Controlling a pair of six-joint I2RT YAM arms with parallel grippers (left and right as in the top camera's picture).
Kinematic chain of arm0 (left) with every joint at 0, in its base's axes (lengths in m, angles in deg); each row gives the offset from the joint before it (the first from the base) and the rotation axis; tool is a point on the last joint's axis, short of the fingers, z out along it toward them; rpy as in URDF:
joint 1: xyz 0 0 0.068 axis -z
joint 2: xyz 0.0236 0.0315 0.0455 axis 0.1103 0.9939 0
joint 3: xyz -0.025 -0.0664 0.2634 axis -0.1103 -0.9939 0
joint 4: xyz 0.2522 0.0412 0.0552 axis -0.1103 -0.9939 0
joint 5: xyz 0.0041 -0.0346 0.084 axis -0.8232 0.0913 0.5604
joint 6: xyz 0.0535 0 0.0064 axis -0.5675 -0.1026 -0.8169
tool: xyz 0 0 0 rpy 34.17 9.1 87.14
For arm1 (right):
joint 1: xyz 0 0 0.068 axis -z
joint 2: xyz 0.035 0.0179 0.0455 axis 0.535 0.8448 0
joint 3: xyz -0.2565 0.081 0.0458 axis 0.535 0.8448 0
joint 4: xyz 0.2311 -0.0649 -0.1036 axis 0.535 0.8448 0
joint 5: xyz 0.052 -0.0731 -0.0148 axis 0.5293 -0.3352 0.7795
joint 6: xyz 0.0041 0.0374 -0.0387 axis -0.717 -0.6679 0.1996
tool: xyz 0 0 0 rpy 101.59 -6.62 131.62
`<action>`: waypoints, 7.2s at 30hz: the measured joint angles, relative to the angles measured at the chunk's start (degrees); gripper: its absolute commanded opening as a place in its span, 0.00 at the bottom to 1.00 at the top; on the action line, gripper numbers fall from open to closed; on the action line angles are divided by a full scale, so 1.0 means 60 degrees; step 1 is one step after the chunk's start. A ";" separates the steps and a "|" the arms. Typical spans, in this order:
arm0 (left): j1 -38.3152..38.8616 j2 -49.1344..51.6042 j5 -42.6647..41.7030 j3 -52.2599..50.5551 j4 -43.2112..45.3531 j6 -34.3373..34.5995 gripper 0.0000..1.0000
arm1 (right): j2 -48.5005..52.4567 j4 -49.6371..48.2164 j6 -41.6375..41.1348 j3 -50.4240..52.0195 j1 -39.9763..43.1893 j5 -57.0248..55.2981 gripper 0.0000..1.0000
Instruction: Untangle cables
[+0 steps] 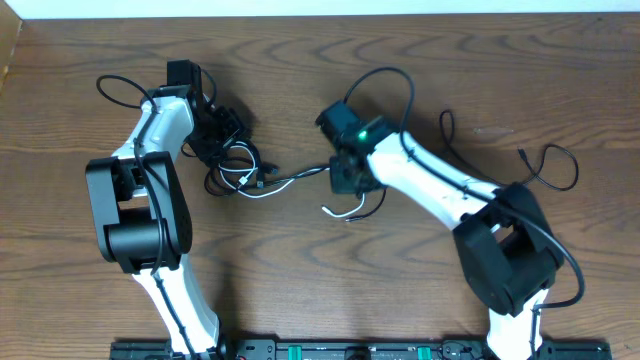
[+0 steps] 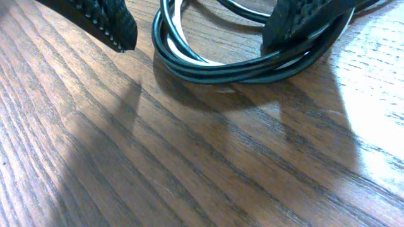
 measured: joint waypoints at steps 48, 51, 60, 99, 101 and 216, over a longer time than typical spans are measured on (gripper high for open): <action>0.0178 0.0000 -0.0510 0.0000 -0.0087 0.0066 0.71 | -0.5337 0.1293 0.1814 -0.2033 0.6630 -0.2197 0.01; 0.0189 0.0000 -0.0692 0.0000 -0.0120 0.0091 0.70 | -0.5326 0.1326 0.1810 -0.2029 0.7293 -0.2208 0.01; 0.0244 0.0000 -0.0681 0.0000 -0.0142 0.0222 0.71 | -0.5104 0.1260 0.1625 -0.2018 0.9005 -0.2124 0.01; -0.1399 -0.0040 -0.0965 -0.0007 -0.0470 0.0244 0.84 | 0.0936 0.2798 0.3279 -0.2022 0.8531 0.2441 0.81; -0.1399 -0.0040 -0.0965 -0.0007 -0.0470 0.0244 0.84 | 0.0984 0.2830 0.3279 -0.2022 0.8138 0.2448 0.81; -0.0506 -0.1304 0.1067 -0.0018 -0.0616 -0.0368 0.99 | 0.1264 -0.3887 0.9781 0.0404 0.0732 -0.0539 0.01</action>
